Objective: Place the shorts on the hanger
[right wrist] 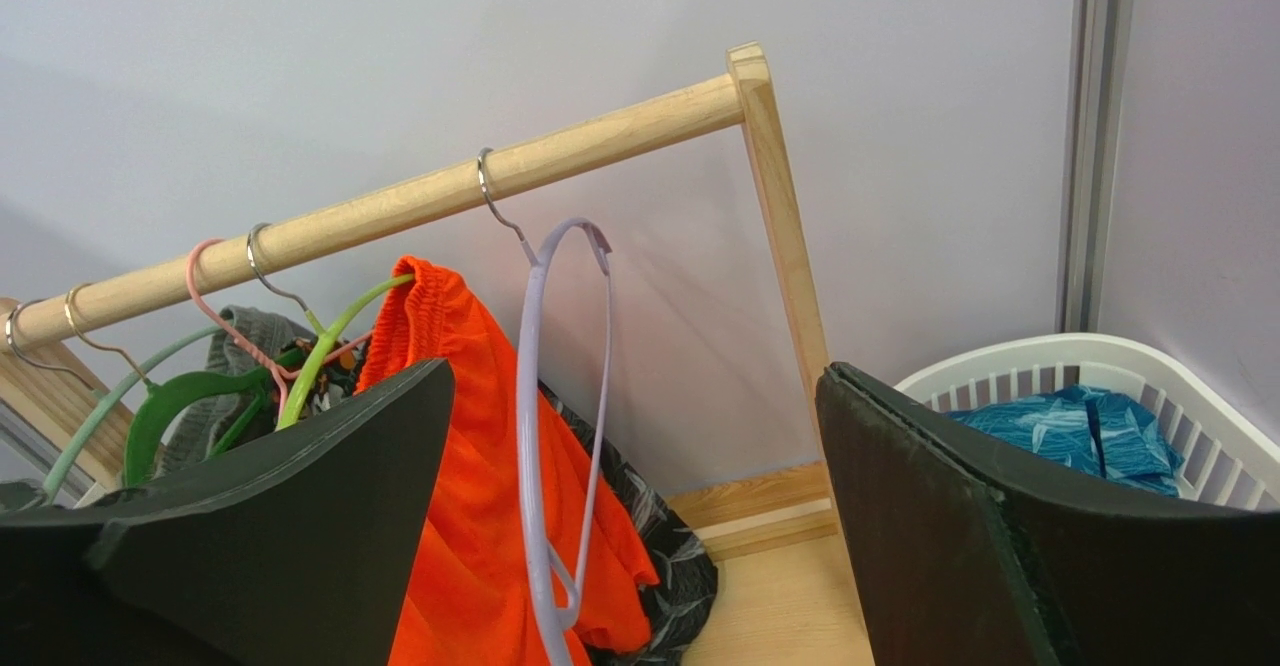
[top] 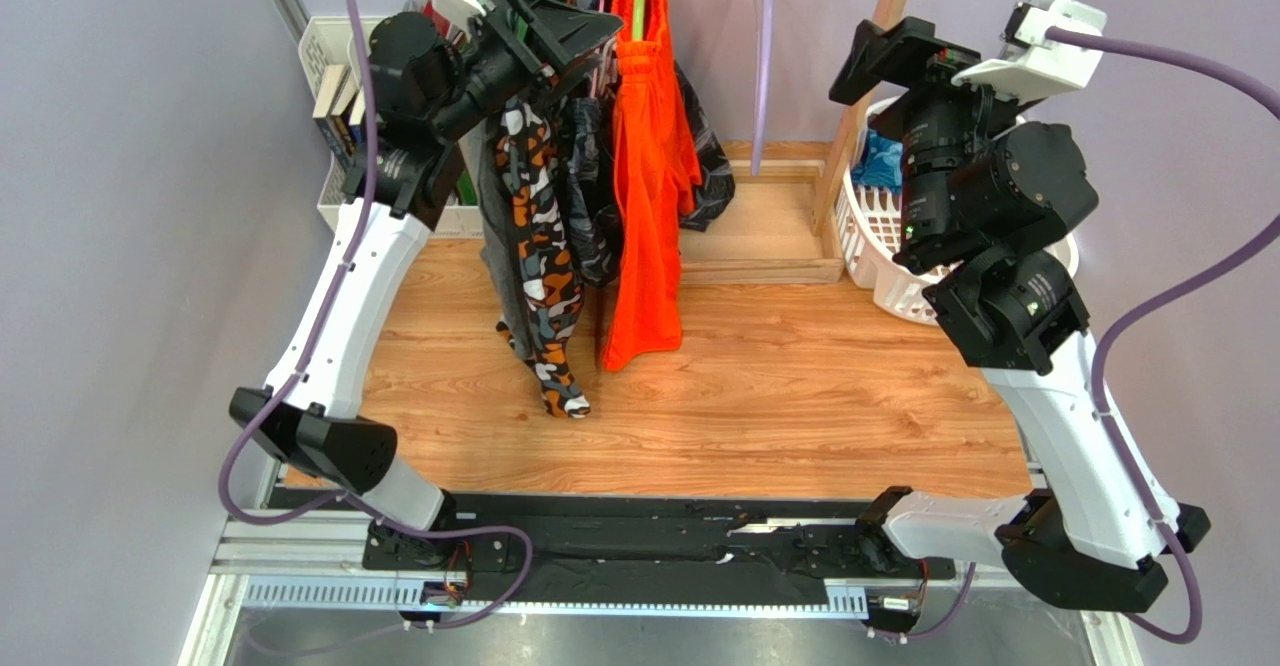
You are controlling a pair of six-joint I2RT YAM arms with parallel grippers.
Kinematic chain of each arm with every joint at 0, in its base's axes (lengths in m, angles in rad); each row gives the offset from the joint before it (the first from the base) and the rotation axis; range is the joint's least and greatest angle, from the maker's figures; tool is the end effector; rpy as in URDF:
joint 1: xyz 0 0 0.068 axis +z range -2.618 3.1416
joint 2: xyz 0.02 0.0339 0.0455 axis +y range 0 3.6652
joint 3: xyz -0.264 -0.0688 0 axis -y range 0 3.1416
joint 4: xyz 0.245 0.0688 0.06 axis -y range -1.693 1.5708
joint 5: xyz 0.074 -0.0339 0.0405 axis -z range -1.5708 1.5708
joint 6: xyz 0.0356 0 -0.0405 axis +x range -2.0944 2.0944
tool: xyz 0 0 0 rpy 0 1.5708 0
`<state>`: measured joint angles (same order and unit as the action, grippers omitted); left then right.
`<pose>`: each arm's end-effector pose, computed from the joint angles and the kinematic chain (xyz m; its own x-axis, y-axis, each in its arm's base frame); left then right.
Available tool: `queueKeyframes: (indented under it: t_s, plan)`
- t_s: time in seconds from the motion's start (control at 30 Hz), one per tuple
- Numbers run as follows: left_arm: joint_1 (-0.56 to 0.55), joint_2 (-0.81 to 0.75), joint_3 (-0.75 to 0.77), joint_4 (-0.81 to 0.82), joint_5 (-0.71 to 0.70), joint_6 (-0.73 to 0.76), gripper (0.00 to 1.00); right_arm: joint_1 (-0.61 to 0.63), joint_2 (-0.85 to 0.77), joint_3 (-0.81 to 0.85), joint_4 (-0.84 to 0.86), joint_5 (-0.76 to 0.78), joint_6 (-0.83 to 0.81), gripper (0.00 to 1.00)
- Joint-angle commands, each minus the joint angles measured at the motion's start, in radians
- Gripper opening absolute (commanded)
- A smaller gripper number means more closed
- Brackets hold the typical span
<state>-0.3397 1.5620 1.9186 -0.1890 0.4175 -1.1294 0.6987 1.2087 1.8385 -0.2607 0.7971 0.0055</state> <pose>0.3076 -0.1240 0.5370 -0.5490 -0.6826 -0.4824 0.4334 0.2610 -0.8626 0.1552 0.0972 0.5888 0.2766 0.2374 -0.9312 0.0598 0.9629 0.2632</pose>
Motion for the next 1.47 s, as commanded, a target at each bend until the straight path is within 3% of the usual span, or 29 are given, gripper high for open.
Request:
queueKeyframes:
  t_s: [0.0, 0.13, 0.17, 0.27, 0.5, 0.6, 0.73, 0.83, 0.97, 1.13, 1.43]
  plan:
    - [0.001, -0.097, 0.039, -0.121, 0.007, 0.310, 0.99, -0.004, -0.052, -0.031, -0.012, -0.016, -0.047, 0.96]
    - [0.001, -0.135, 0.184, -0.395, 0.108, 0.656, 0.99, -0.045, -0.115, -0.077, -0.098, -0.105, -0.071, 0.96]
    - [0.002, -0.141, 0.241, -0.532, 0.098, 0.801, 0.99, -0.074, -0.133, -0.099, -0.119, -0.148, -0.076, 0.96]
    - [0.002, -0.177, 0.312, -0.749, 0.041, 1.032, 0.99, -0.123, -0.201, -0.140, -0.185, -0.222, -0.125, 0.98]
    - [0.002, -0.267, 0.318, -1.116, 0.049, 1.321, 0.99, -0.225, -0.359, -0.271, -0.435, -0.501, -0.278, 1.00]
    - [0.002, -0.348, 0.206, -1.149, -0.067, 1.327, 0.99, -0.264, -0.422, -0.324, -0.536, -0.601, -0.315, 1.00]
    - [0.002, -0.460, 0.054, -1.167, -0.339, 1.324, 0.99, -0.317, -0.492, -0.438, -0.636, -0.644, -0.320, 1.00]
    - [0.002, -0.543, -0.070, -1.170, -0.403, 1.338, 0.99, -0.337, -0.538, -0.490, -0.696, -0.635, -0.329, 1.00]
    - [0.002, -0.649, -0.283, -1.135, -0.416, 1.335, 0.99, -0.372, -0.580, -0.568, -0.736, -0.605, -0.351, 1.00]
    - [0.004, -0.729, -0.417, -1.127, -0.473, 1.344, 0.99, -0.413, -0.618, -0.597, -0.781, -0.631, -0.334, 1.00]
    - [0.016, -0.740, -0.429, -1.124, -0.483, 1.355, 0.99, -0.436, -0.655, -0.631, -0.813, -0.665, -0.322, 1.00]
